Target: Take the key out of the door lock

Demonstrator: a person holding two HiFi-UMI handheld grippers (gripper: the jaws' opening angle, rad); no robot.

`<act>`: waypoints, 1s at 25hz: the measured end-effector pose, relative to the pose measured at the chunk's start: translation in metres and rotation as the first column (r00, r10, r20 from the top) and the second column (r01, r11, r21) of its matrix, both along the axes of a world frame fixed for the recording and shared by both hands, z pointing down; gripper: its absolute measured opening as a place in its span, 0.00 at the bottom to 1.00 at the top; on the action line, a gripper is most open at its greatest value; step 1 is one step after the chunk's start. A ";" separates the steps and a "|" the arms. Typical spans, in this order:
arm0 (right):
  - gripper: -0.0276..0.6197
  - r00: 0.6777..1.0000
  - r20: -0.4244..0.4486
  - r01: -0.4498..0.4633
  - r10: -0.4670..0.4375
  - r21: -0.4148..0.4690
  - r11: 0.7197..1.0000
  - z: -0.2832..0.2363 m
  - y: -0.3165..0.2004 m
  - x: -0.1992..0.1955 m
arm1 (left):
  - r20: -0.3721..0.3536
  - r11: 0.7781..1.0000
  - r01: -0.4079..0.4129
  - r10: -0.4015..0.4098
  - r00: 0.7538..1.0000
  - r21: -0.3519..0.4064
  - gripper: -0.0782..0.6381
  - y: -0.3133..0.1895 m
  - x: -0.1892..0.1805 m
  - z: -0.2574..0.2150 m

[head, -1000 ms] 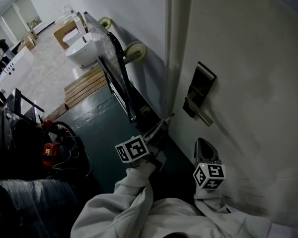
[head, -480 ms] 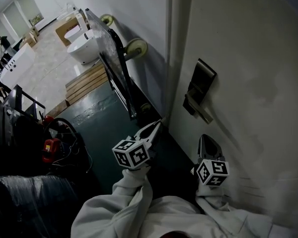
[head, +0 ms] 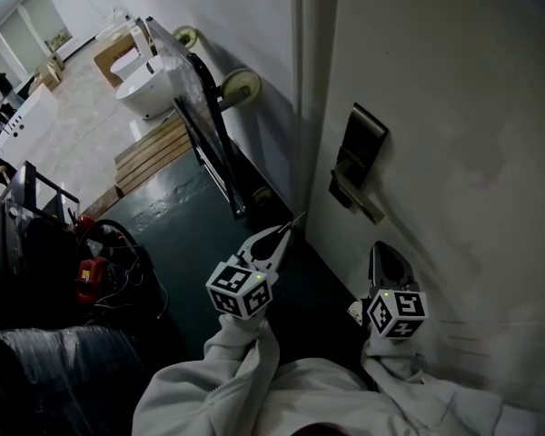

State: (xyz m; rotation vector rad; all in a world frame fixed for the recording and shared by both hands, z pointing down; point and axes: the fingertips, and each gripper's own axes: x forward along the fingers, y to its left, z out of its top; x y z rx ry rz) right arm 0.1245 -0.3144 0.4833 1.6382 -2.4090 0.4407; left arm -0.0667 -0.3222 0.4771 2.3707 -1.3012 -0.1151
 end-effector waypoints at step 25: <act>0.12 0.998 -0.011 0.063 -0.063 -0.011 0.998 0.003 -0.001 -0.013 | 0.091 0.999 -0.031 0.030 0.995 0.014 0.15 0.004 0.005 0.012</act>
